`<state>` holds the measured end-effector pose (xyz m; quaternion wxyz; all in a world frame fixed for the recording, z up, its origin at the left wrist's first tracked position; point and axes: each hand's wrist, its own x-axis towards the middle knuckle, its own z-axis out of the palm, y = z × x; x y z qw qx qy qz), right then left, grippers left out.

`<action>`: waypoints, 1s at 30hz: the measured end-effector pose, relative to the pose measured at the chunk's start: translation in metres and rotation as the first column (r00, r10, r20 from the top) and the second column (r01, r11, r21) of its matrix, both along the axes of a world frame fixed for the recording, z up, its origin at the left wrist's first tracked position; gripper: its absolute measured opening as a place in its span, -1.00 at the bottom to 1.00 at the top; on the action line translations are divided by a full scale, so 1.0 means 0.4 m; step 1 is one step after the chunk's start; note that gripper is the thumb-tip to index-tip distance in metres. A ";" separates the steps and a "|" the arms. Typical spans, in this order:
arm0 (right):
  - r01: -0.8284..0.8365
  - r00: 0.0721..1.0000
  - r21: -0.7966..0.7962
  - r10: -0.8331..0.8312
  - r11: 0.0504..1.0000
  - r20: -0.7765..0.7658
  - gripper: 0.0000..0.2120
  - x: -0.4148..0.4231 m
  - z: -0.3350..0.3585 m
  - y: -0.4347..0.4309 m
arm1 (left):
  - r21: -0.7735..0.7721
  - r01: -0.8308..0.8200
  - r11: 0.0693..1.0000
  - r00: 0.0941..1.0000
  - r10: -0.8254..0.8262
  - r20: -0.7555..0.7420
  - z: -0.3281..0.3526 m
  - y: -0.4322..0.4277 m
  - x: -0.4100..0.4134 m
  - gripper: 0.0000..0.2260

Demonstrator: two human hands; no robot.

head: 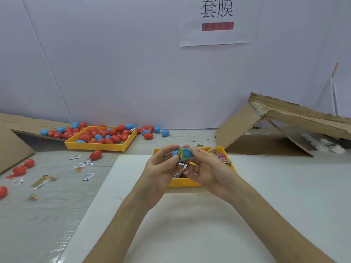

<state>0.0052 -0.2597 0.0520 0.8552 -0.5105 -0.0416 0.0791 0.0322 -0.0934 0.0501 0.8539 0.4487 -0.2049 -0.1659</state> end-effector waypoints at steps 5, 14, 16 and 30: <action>-0.014 0.998 0.049 0.016 0.999 -0.053 -0.76 0.000 -0.005 0.001 | -0.006 0.041 0.999 0.999 -0.041 -0.011 -0.003 -0.001 -0.001 -0.77; -0.009 0.998 -0.004 0.008 1.000 -0.056 -0.75 0.000 -0.009 0.004 | -0.009 0.055 0.998 0.998 -0.055 -0.007 -0.005 -0.001 -0.002 -0.75; 0.025 0.999 -0.031 -0.026 0.999 -0.036 -0.68 0.001 -0.008 0.004 | -0.005 0.049 0.999 0.999 -0.049 0.006 -0.003 -0.001 -0.002 -0.74; -0.156 0.986 0.070 0.159 0.985 -0.046 -0.67 0.001 -0.008 -0.018 | 0.070 0.030 0.997 1.000 -0.030 -0.009 0.000 0.006 0.002 -0.79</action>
